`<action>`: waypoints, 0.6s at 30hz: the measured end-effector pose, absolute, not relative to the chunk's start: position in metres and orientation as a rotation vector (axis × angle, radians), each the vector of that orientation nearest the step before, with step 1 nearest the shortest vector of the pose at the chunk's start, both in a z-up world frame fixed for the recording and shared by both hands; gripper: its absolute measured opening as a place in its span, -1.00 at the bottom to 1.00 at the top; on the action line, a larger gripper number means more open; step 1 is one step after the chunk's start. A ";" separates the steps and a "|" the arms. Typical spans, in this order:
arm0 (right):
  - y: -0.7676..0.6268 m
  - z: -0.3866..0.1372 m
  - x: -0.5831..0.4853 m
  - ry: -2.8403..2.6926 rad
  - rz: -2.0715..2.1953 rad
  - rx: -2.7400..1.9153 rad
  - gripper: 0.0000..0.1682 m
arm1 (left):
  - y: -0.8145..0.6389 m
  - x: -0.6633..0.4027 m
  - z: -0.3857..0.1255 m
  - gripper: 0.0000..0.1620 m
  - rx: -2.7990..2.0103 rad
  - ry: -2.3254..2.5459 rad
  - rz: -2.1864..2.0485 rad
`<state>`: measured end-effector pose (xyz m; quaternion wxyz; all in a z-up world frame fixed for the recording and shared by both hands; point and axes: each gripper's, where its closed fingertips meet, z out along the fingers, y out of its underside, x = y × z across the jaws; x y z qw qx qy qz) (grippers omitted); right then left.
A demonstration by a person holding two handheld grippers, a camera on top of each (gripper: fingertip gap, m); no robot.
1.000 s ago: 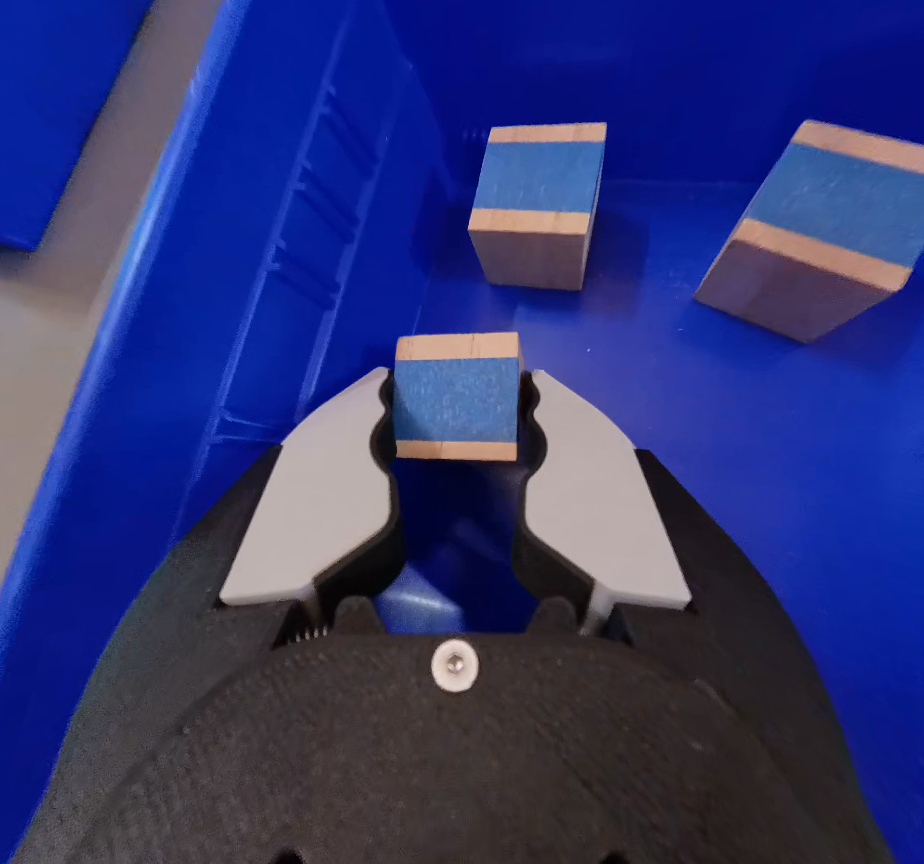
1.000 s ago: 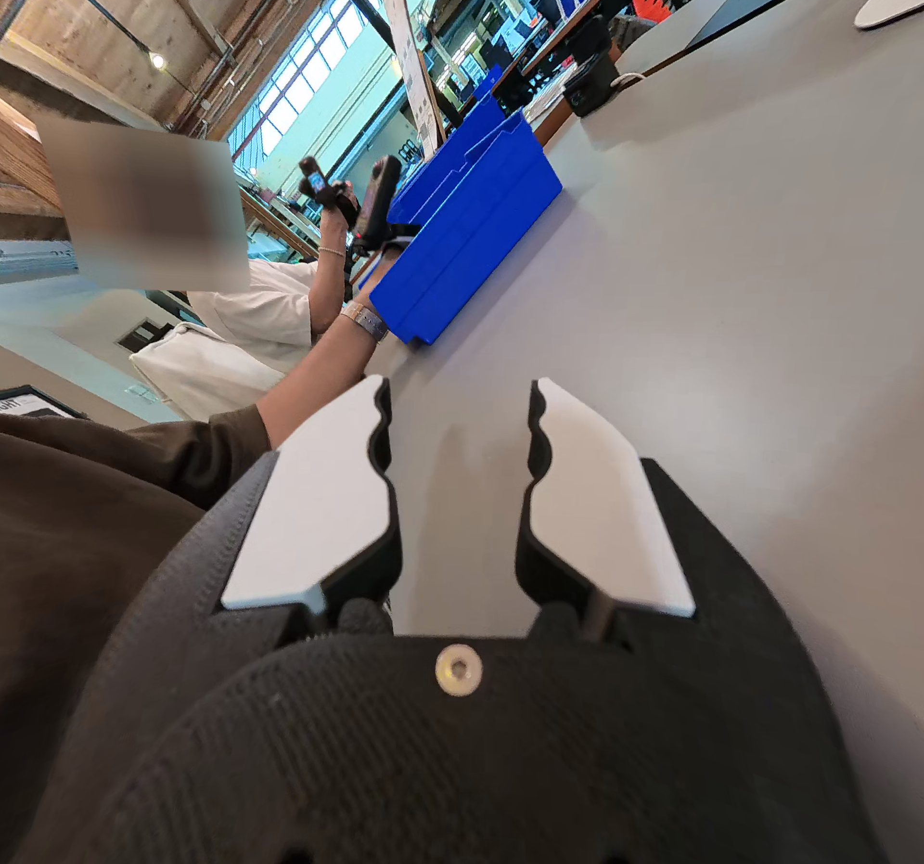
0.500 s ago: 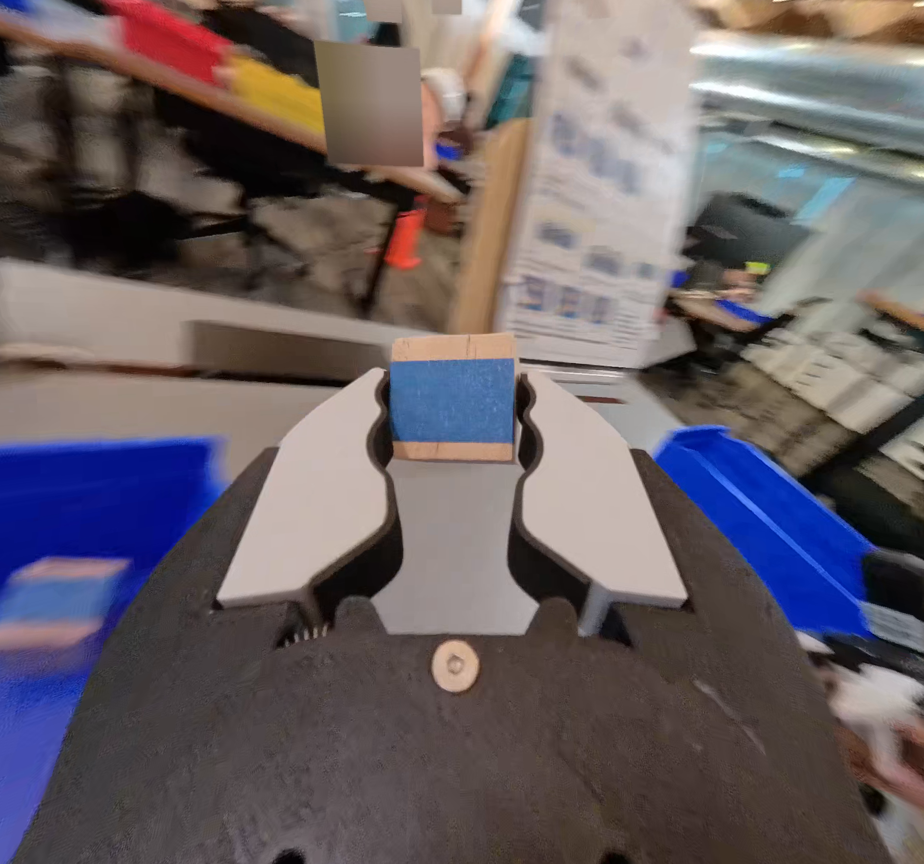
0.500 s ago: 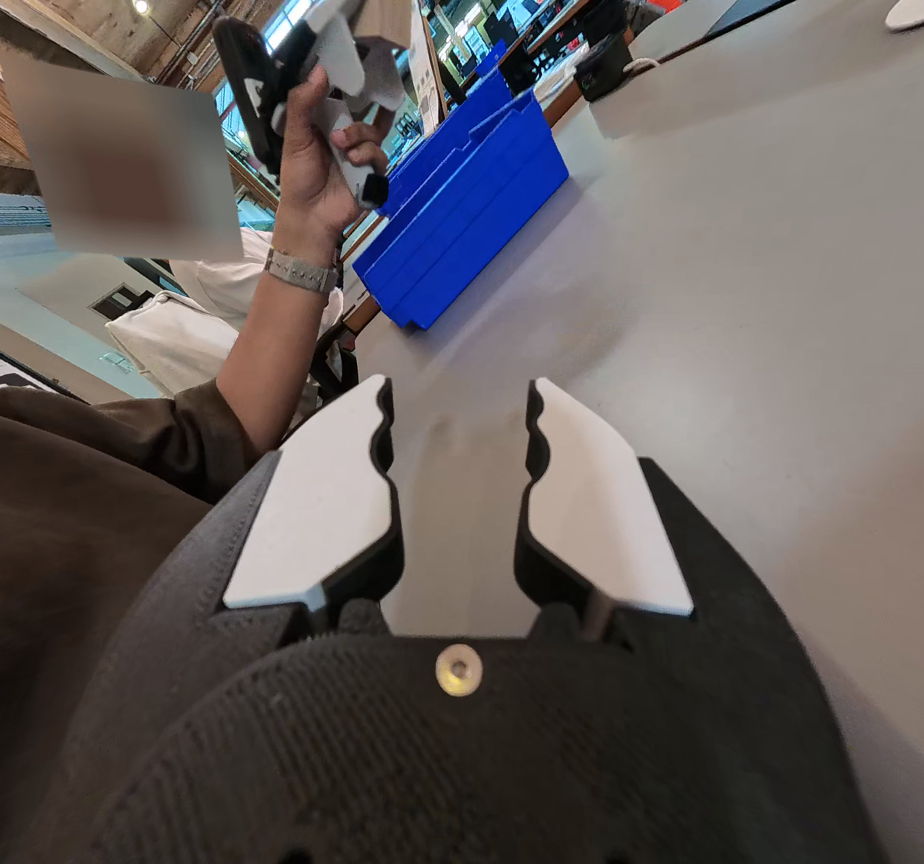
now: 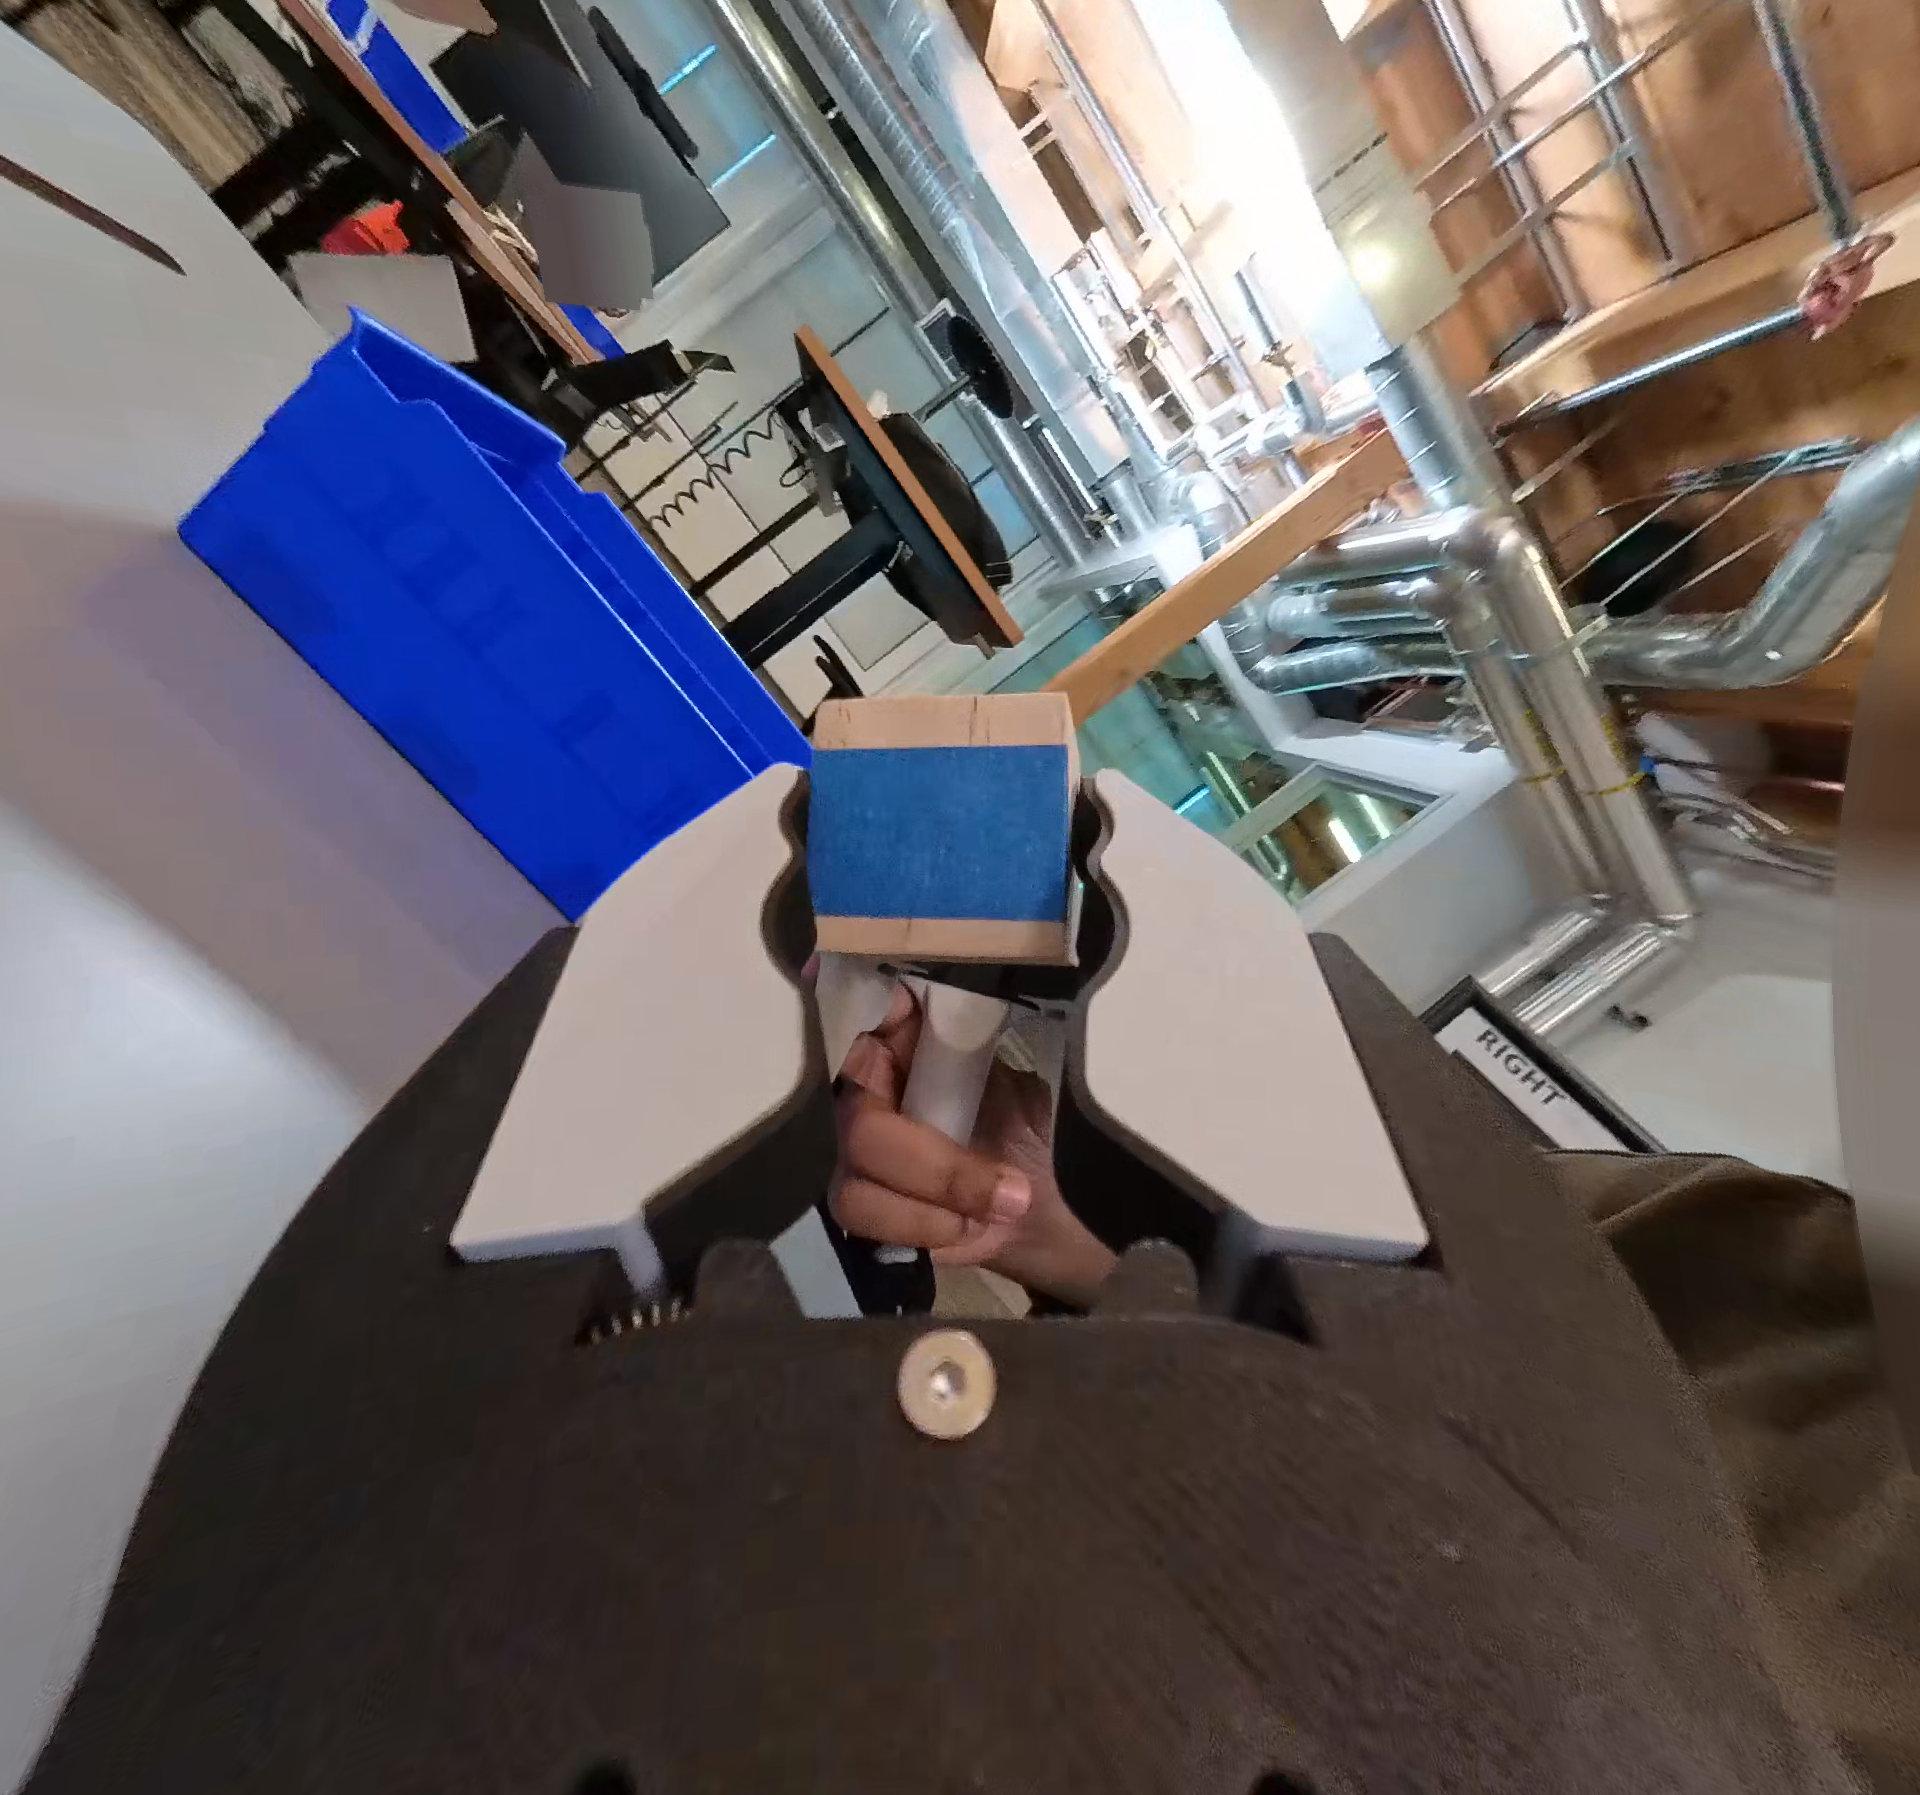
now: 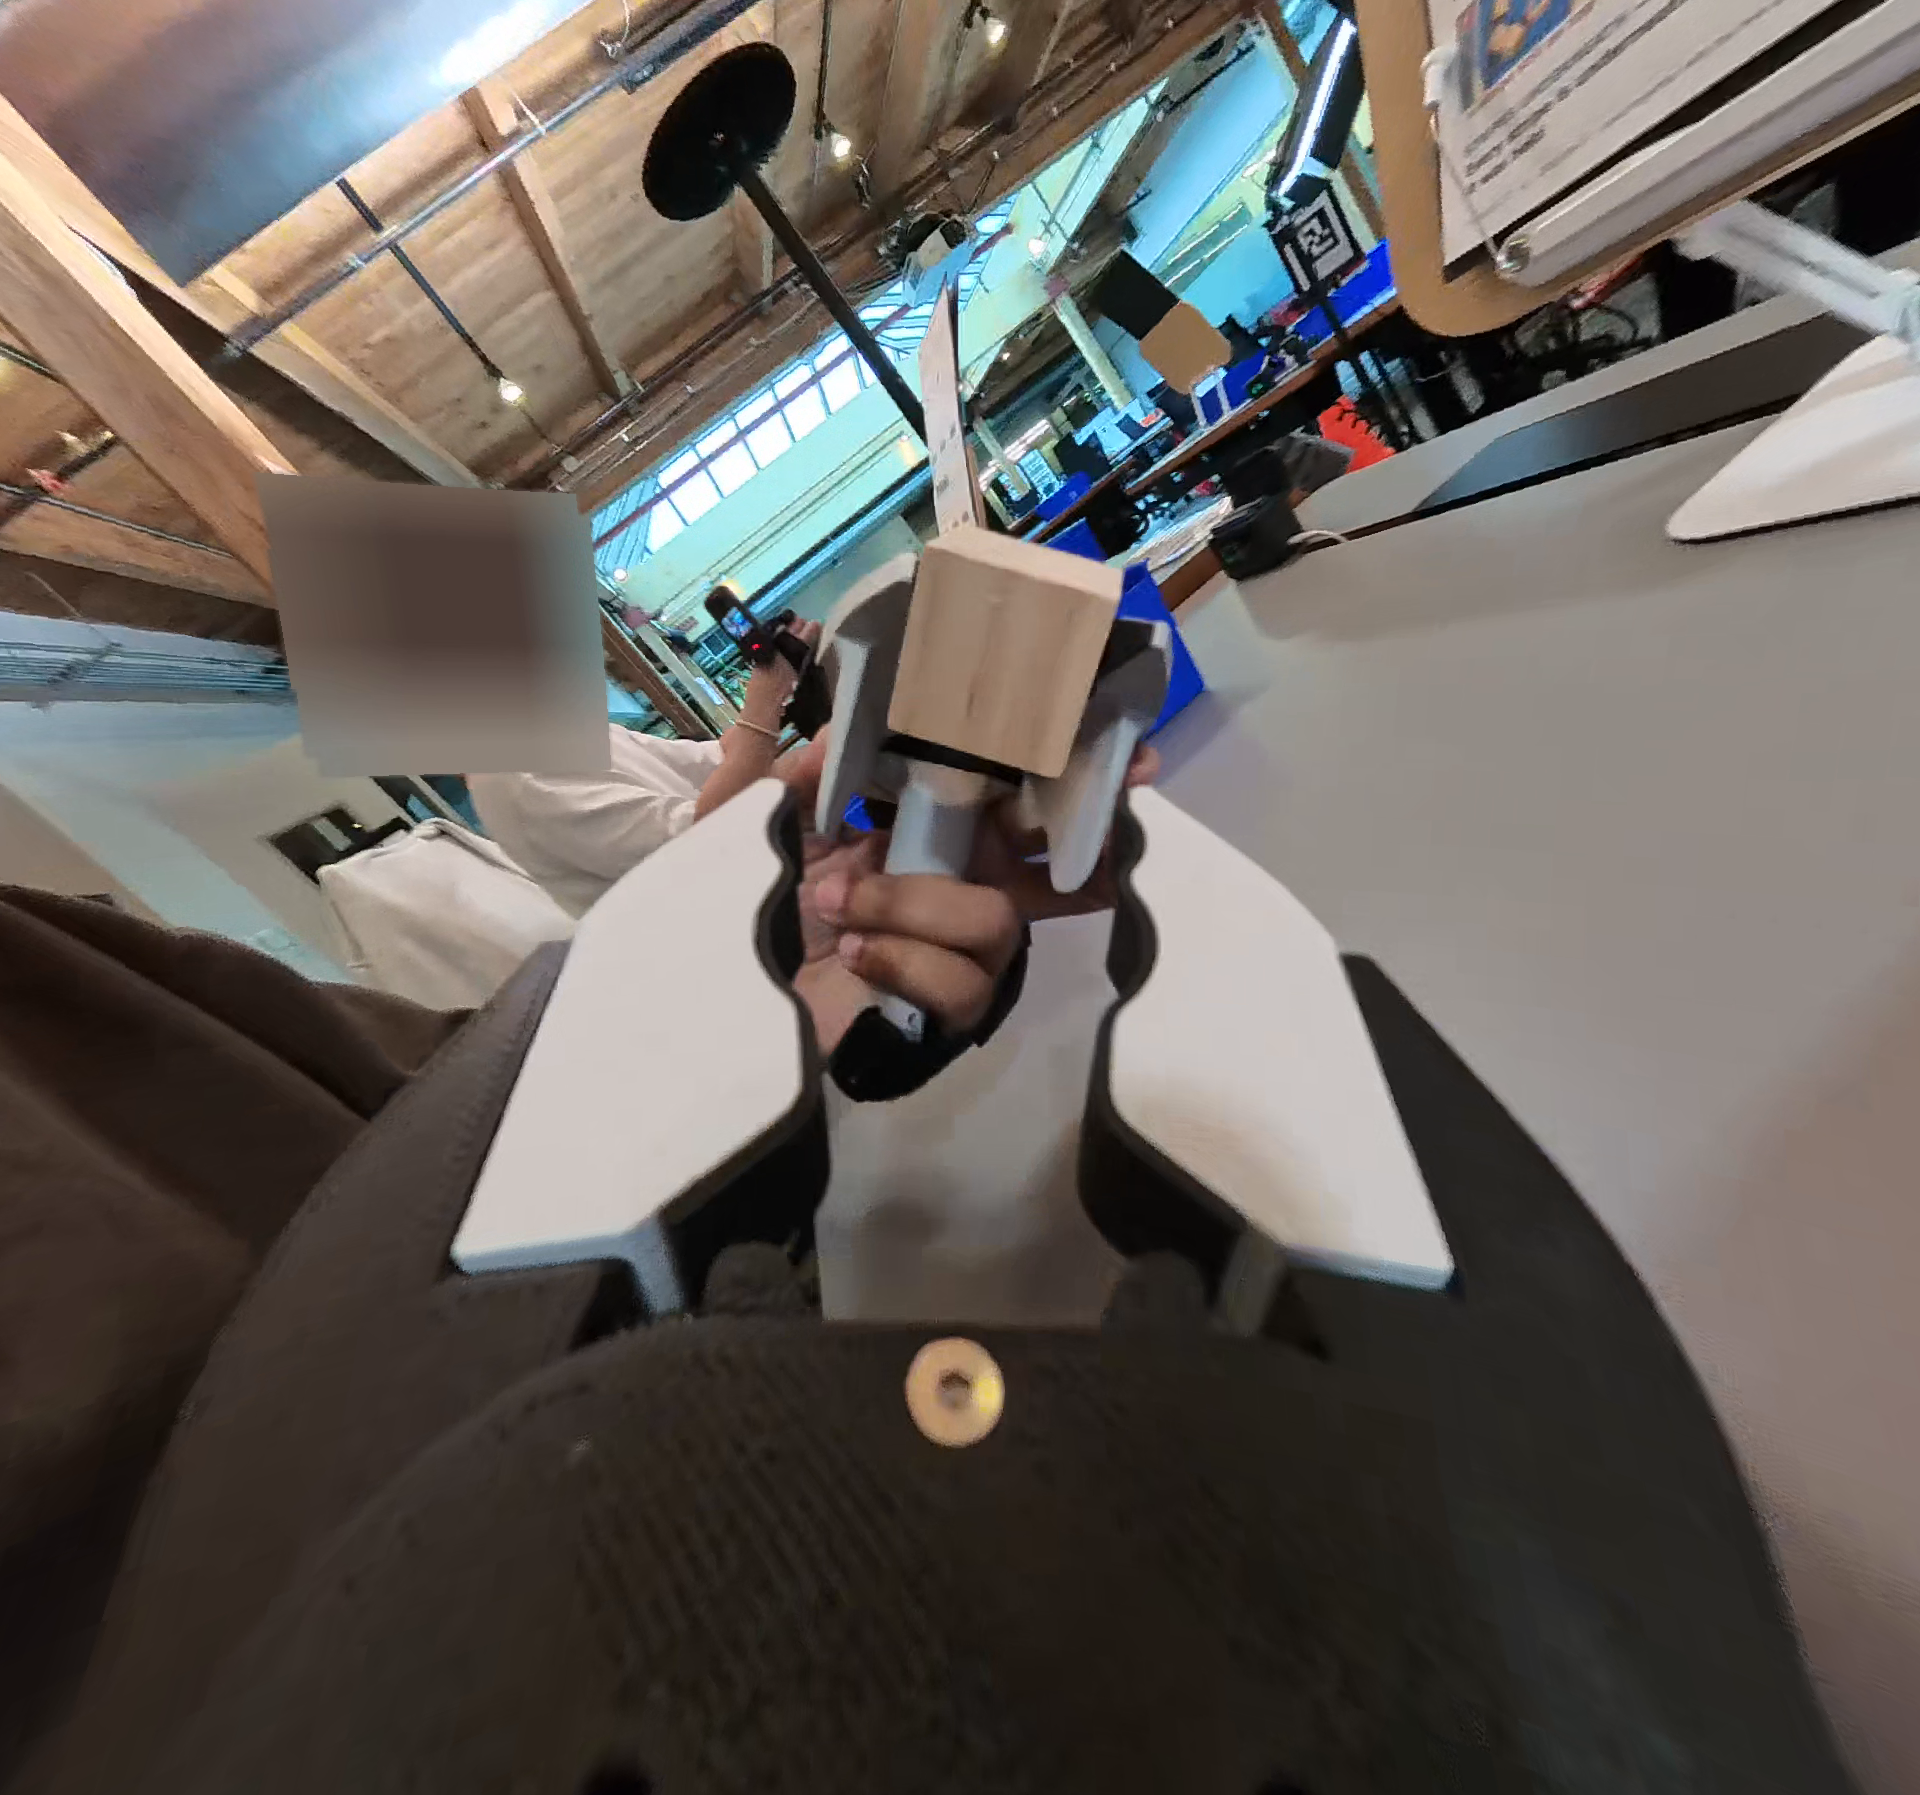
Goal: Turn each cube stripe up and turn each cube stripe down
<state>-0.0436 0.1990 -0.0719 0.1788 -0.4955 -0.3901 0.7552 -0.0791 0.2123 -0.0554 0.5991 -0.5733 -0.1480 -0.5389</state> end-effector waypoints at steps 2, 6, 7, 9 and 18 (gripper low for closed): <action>0.196 -0.074 -0.045 -1.100 2.153 -1.428 -0.31 | 0.213 -0.079 -0.056 -0.41 -1.310 -0.343 -1.257; 0.192 -0.075 -0.047 -1.075 2.201 -1.454 -0.30 | 0.212 -0.065 -0.056 -0.41 -1.334 -0.265 -1.231; 0.191 -0.075 -0.047 -1.077 2.211 -1.458 -0.32 | 0.211 -0.060 -0.057 -0.41 -1.343 -0.242 -1.227; 0.190 -0.075 -0.048 -1.083 2.233 -1.459 -0.40 | 0.210 -0.050 -0.060 -0.41 -1.360 -0.204 -1.223; 0.186 -0.078 -0.052 -1.128 2.204 -1.459 -0.50 | 0.207 -0.049 -0.068 -0.40 -1.371 -0.184 -1.240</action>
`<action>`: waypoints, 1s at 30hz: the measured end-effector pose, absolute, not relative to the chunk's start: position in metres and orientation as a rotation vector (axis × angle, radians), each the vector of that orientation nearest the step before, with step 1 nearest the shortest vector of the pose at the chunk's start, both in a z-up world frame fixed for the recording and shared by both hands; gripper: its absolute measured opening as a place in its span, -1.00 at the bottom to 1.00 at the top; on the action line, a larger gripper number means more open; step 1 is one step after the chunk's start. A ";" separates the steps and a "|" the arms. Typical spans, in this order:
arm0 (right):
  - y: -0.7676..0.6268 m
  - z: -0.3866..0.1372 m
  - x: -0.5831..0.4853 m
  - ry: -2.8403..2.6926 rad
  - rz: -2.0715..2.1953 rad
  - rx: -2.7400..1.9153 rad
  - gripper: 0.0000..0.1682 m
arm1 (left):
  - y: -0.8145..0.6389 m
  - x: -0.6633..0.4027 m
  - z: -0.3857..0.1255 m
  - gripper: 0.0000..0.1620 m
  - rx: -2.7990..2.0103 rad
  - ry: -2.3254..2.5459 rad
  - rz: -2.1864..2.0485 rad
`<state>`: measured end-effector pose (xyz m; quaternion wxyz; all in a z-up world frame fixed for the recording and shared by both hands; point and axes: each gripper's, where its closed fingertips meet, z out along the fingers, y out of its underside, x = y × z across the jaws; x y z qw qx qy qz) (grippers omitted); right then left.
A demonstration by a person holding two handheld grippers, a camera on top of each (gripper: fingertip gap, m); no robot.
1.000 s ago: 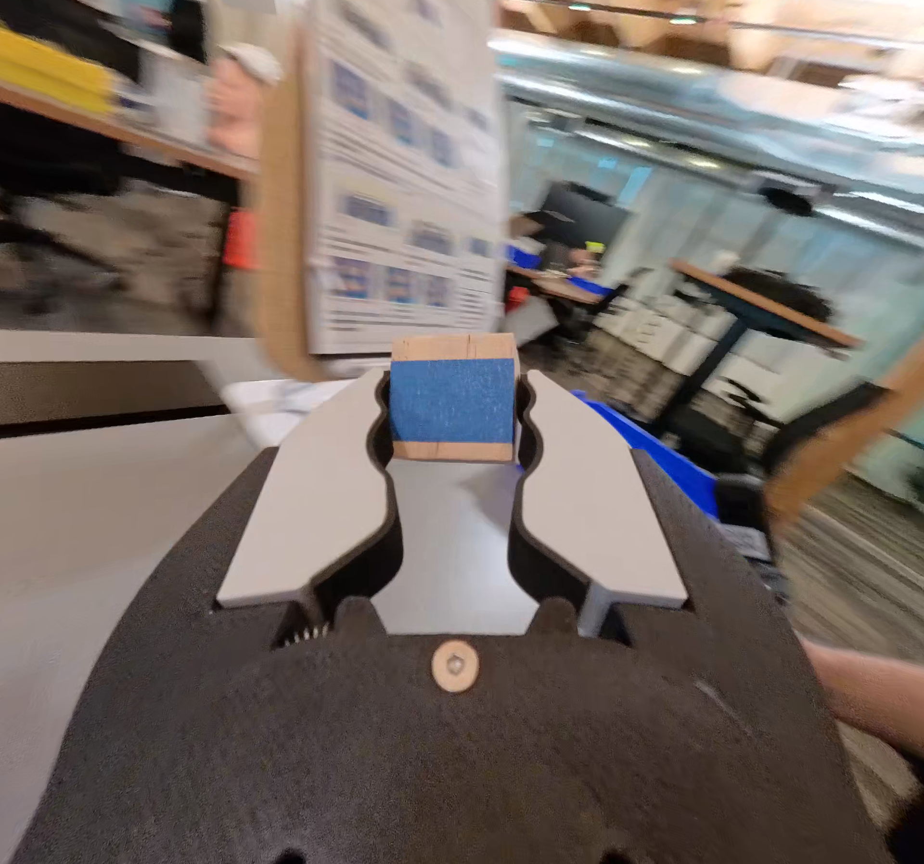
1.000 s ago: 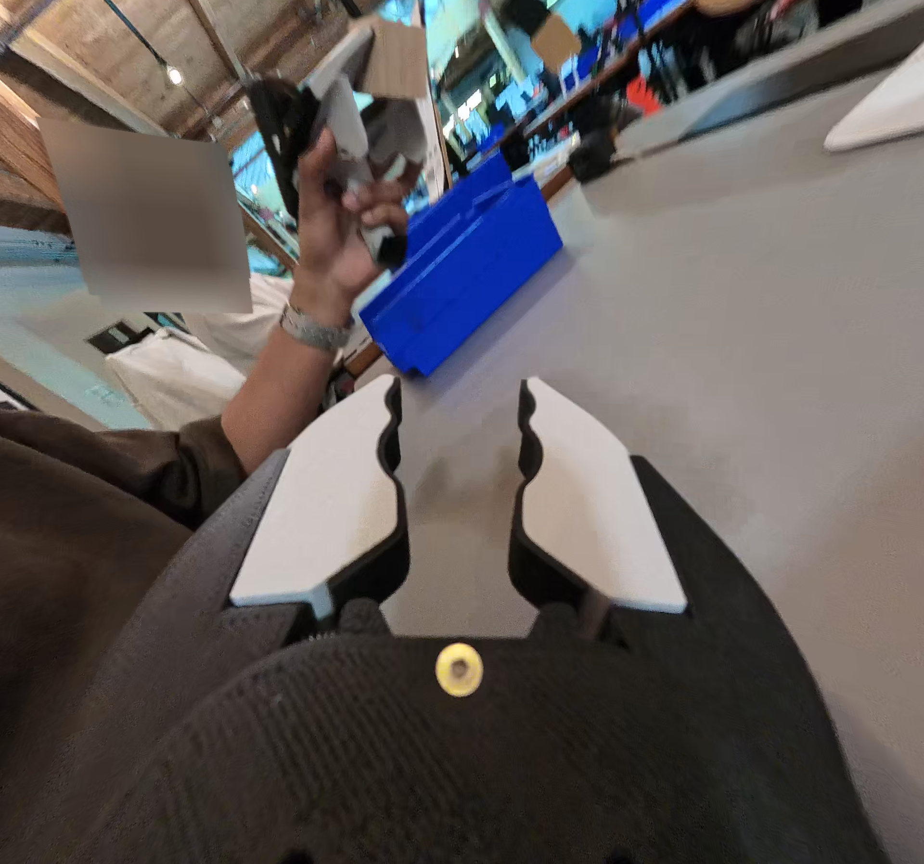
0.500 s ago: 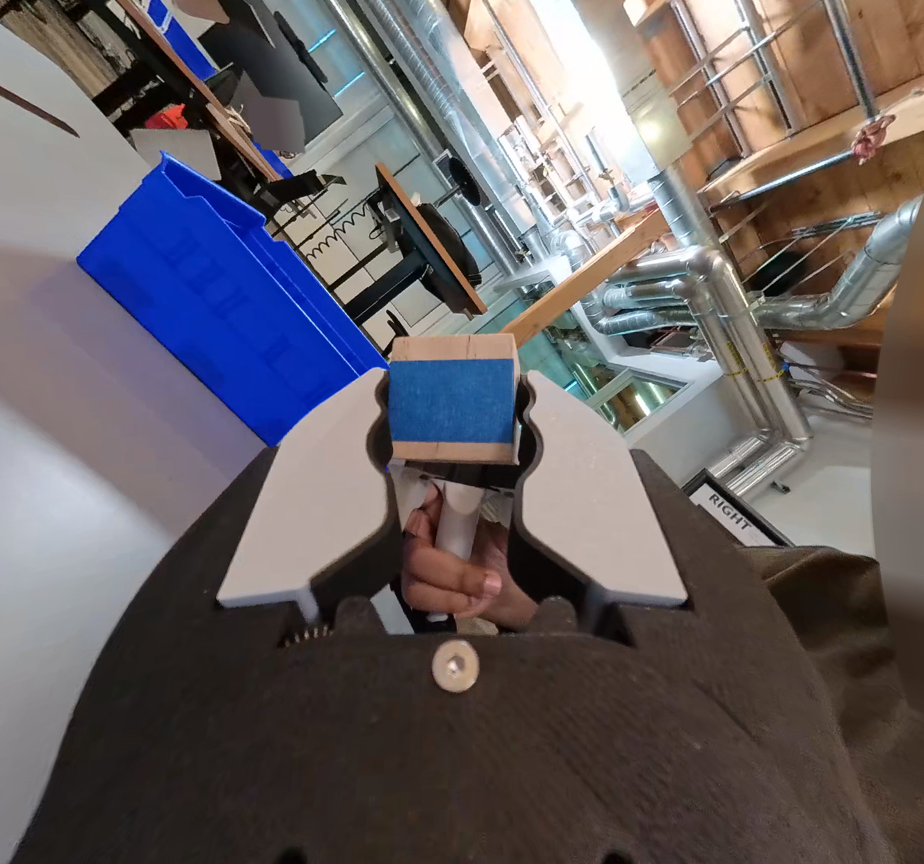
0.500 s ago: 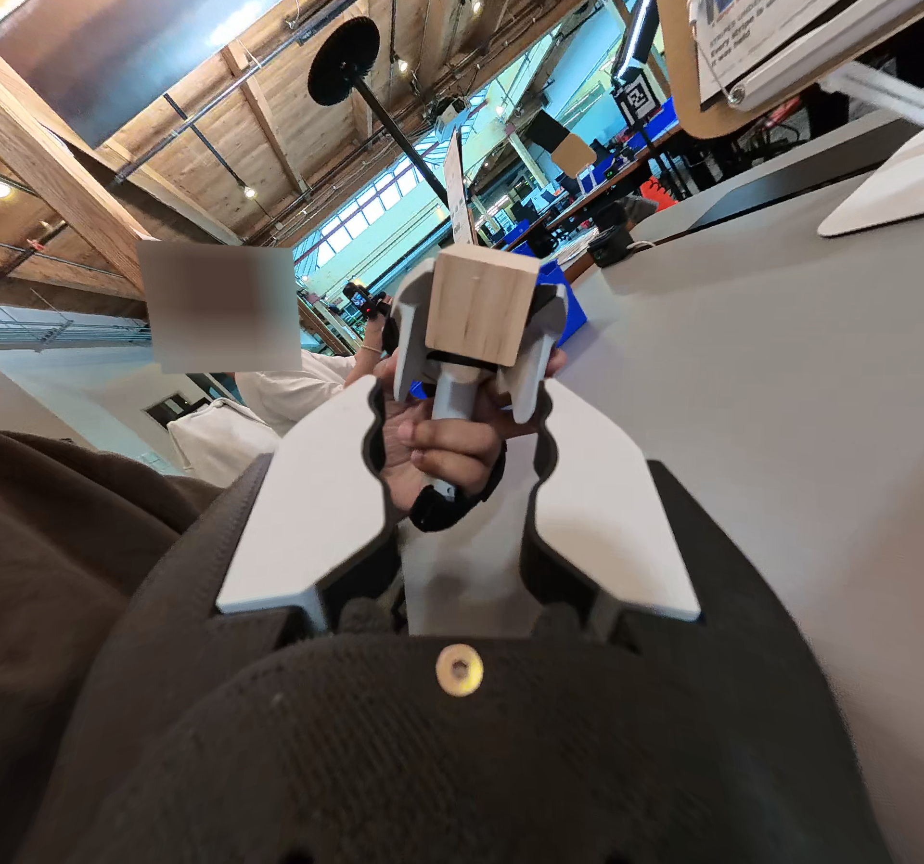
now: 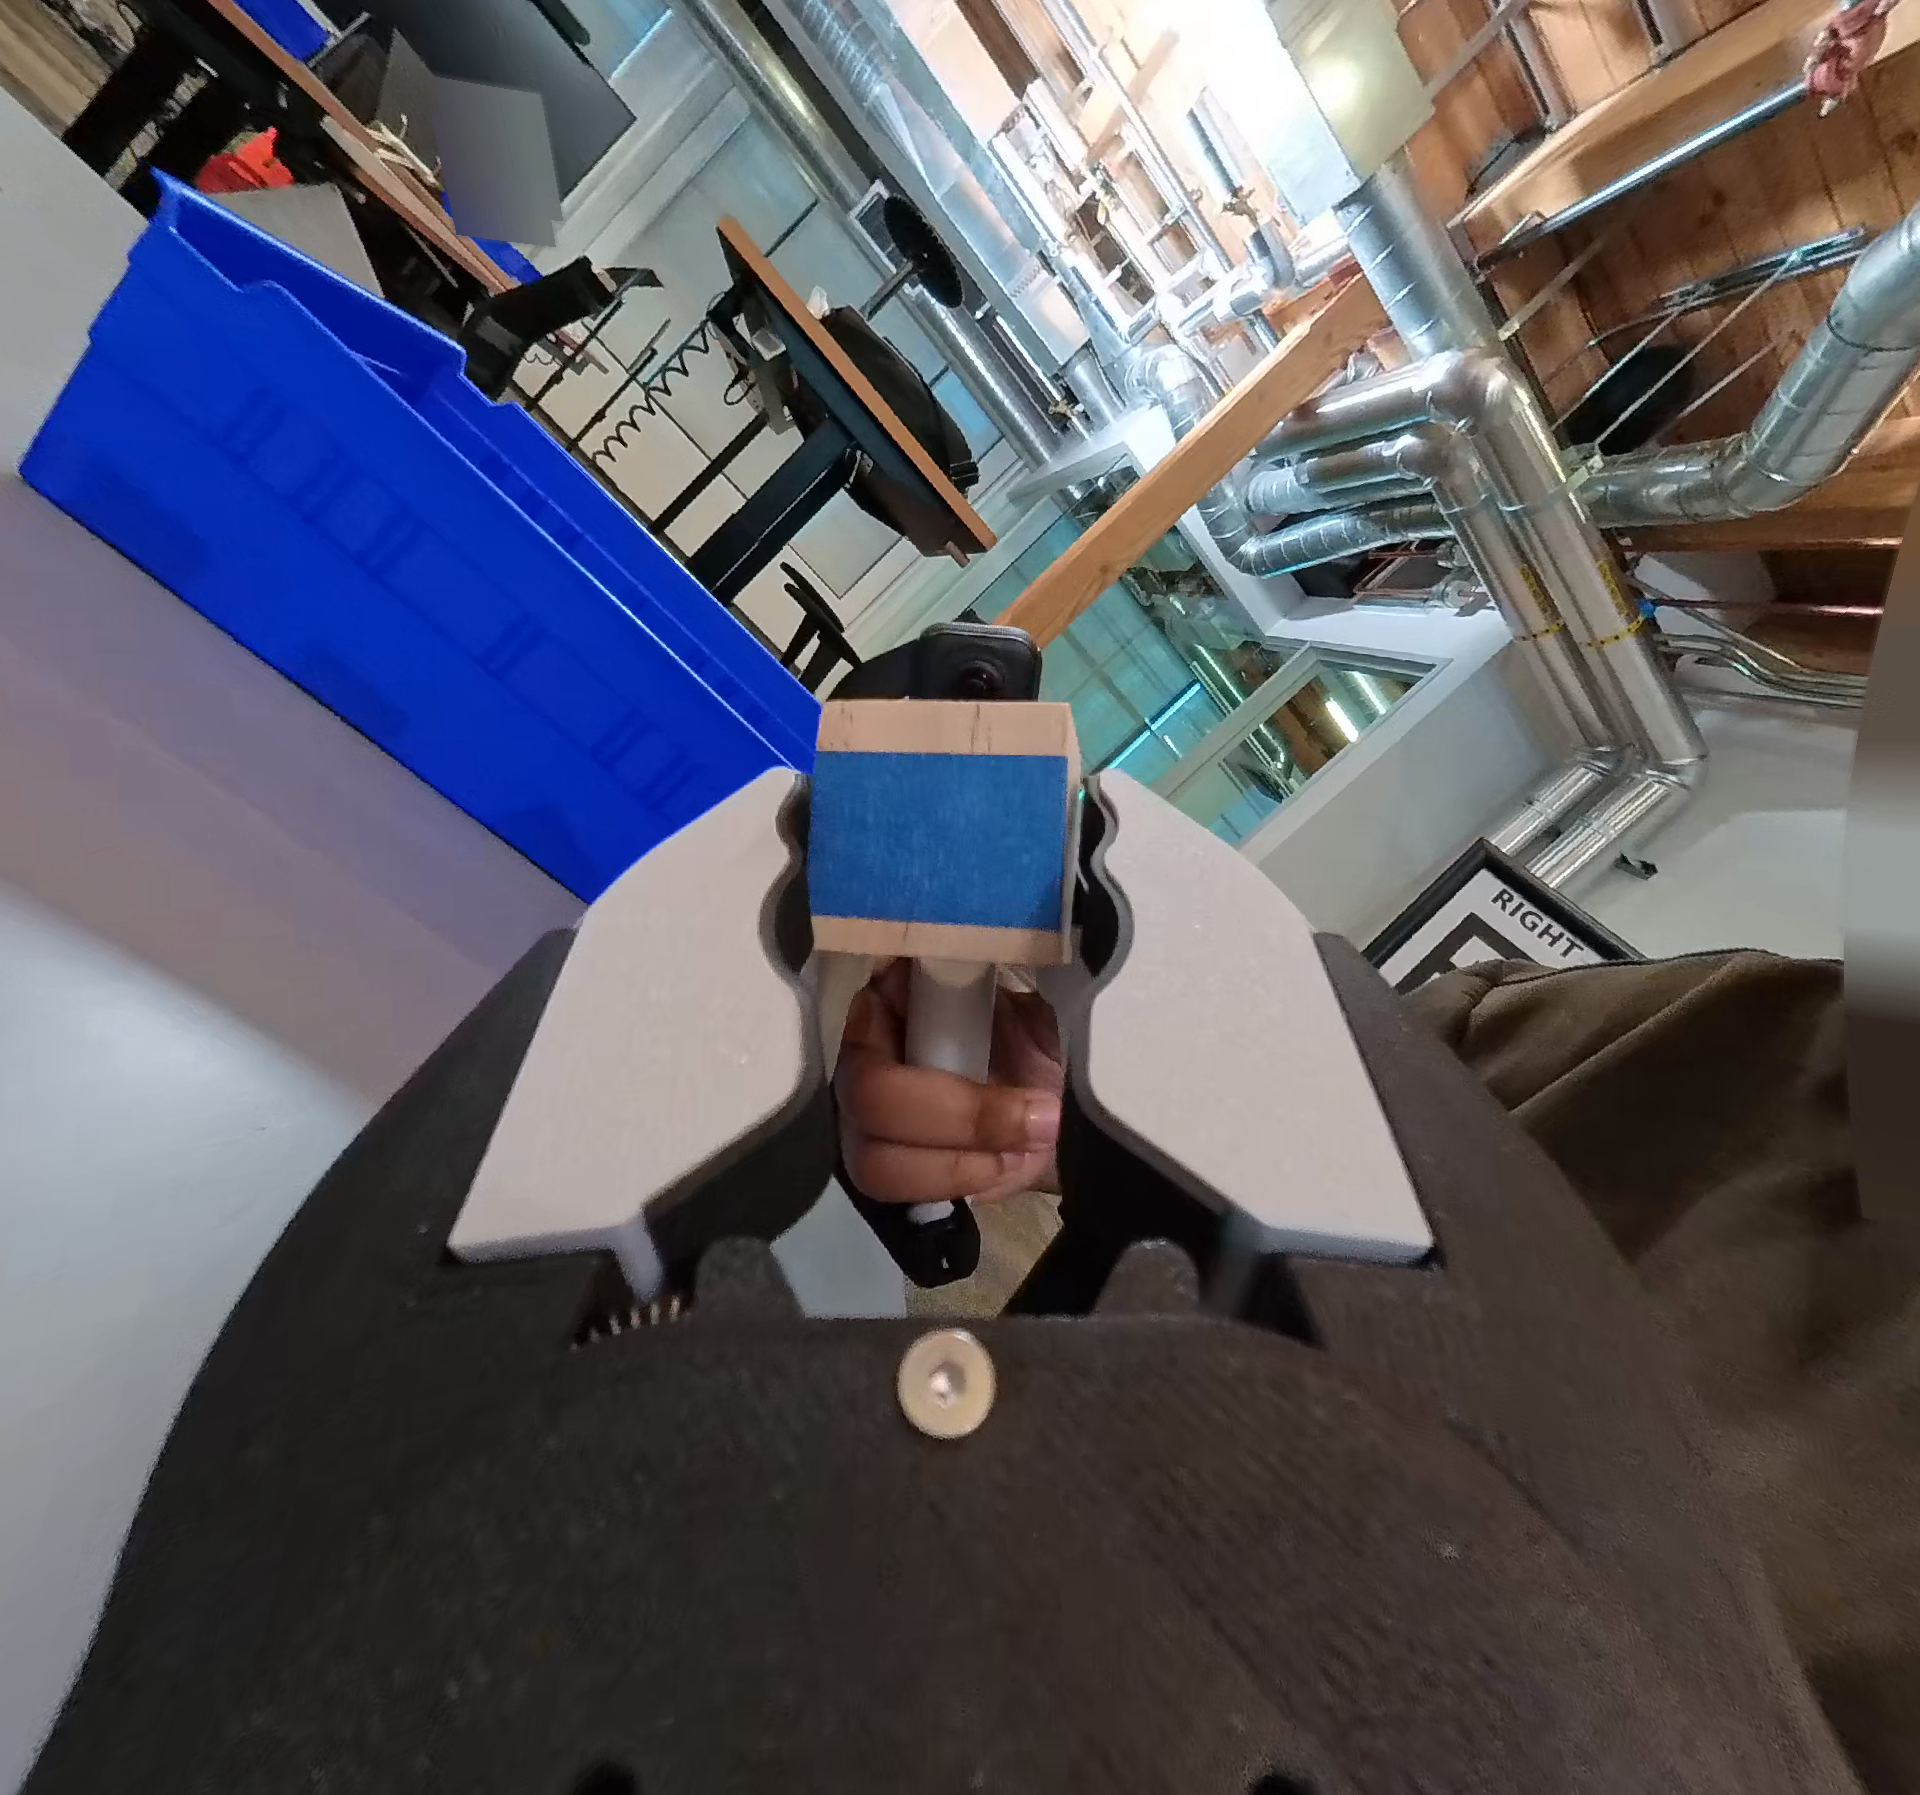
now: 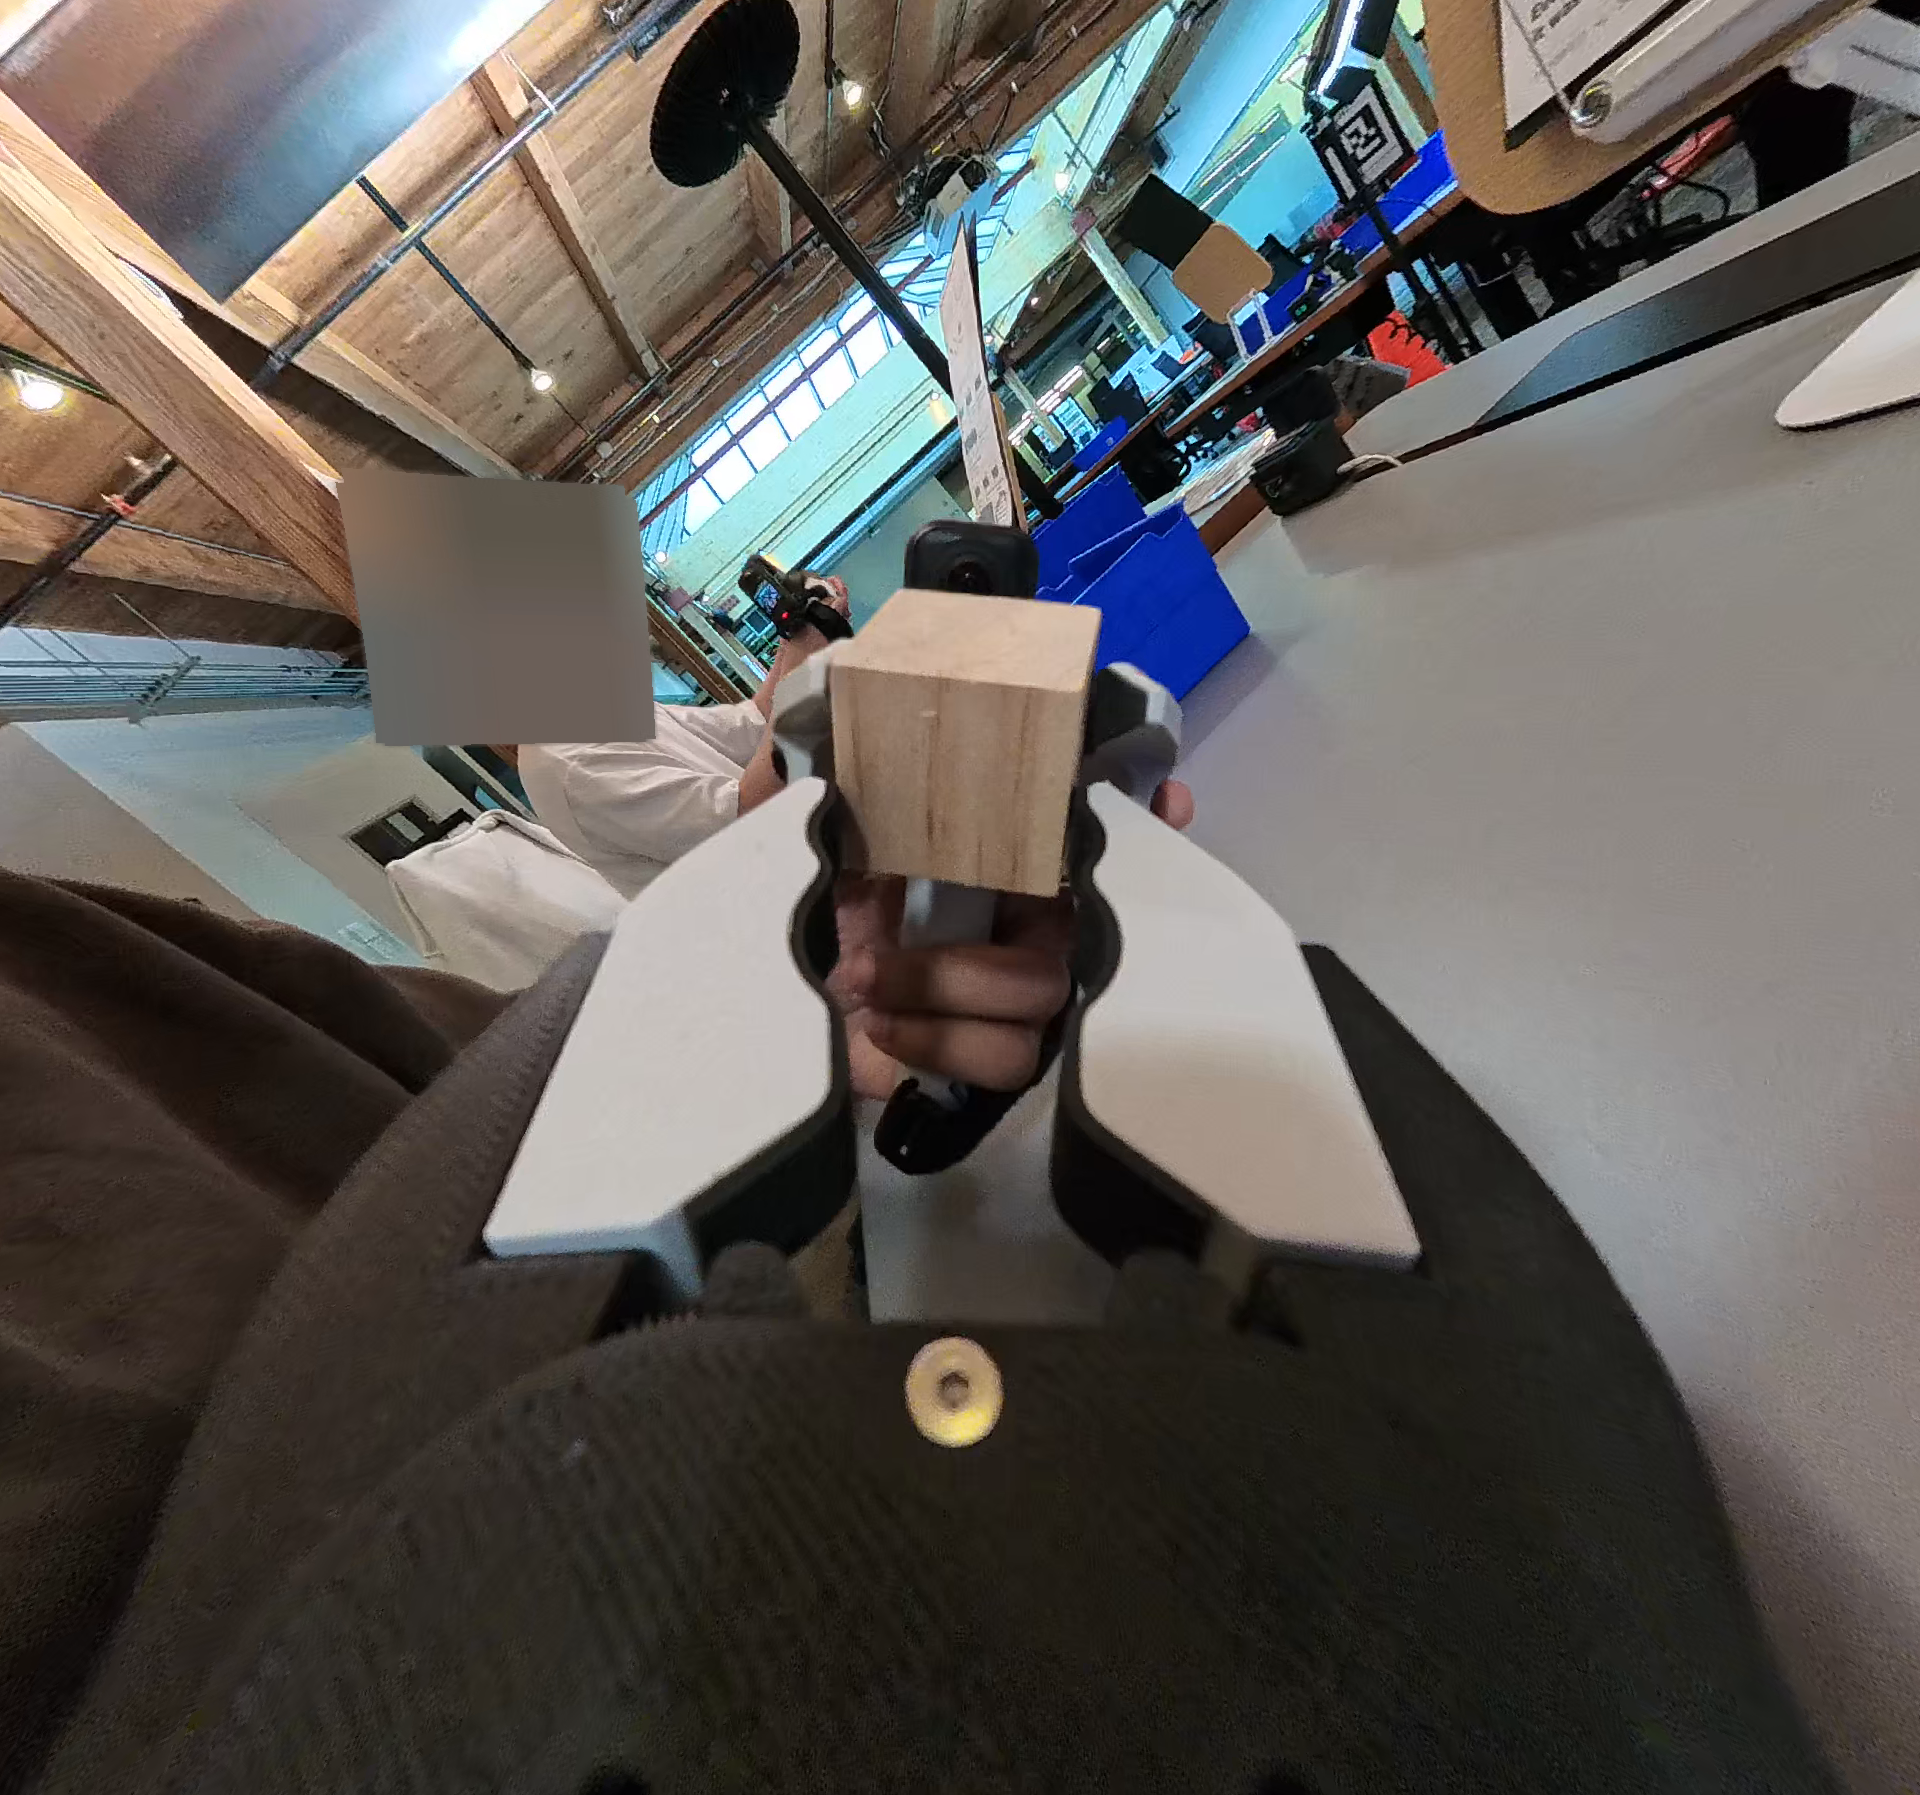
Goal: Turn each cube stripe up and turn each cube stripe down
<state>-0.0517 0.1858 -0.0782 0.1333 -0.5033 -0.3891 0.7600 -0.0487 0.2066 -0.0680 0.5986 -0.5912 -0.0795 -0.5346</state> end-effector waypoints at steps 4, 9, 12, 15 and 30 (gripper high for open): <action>0.189 -0.076 -0.051 -1.107 2.224 -1.466 -0.50 | 0.204 -0.063 -0.066 -0.26 -1.342 -0.214 -1.209; 0.205 -0.050 -0.045 -1.002 2.238 -1.451 -0.50 | 0.202 -0.082 -0.075 -0.17 -1.315 -0.243 -1.175; 0.232 -0.023 -0.036 -0.980 2.115 -1.400 -0.50 | 0.206 -0.091 -0.090 -0.10 -1.370 -0.284 -1.113; 0.279 -0.005 -0.028 -0.987 1.862 -1.408 -0.49 | 0.210 -0.092 -0.100 -0.10 -1.472 -0.219 -0.992; 0.521 -0.169 0.002 -1.129 0.482 -2.200 -0.49 | 0.208 -0.162 -0.174 -0.07 -2.096 -0.156 0.063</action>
